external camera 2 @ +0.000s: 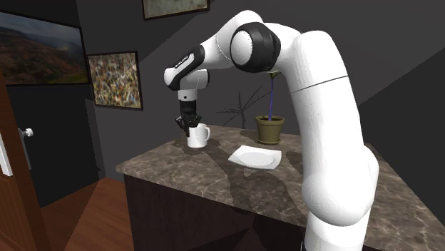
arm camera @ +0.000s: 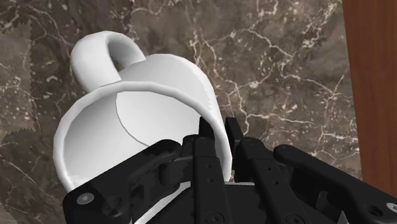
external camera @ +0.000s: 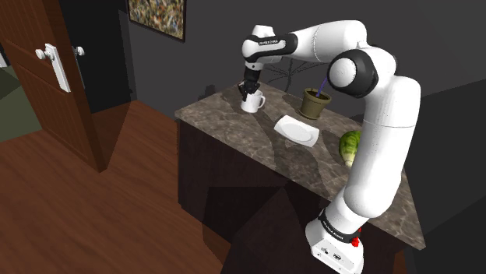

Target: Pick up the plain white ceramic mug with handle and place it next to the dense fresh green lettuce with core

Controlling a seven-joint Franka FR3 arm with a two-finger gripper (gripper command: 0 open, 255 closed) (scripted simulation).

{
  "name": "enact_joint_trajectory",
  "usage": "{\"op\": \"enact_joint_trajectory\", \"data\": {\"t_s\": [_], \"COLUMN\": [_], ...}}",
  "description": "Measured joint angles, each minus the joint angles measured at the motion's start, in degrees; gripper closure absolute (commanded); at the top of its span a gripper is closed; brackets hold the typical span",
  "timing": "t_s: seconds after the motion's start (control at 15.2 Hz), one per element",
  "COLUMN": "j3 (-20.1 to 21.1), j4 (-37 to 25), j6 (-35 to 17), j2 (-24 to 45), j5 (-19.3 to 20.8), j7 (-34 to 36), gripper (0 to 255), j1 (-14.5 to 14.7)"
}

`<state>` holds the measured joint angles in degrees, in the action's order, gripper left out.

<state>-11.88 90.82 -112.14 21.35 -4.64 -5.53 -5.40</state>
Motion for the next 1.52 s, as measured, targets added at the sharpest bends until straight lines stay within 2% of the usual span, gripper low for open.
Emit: {"op": "enact_joint_trajectory", "data": {"t_s": [0.92, 1.52], "j3": [-0.23, -0.33], "j4": [-8.92, -17.66], "j6": [10.13, 17.9], "j2": [-1.26, -0.29], "j5": [0.41, 0.26], "j7": [0.38, 0.42], "gripper": [255, 255], "j1": [-0.2, -0.69]}}
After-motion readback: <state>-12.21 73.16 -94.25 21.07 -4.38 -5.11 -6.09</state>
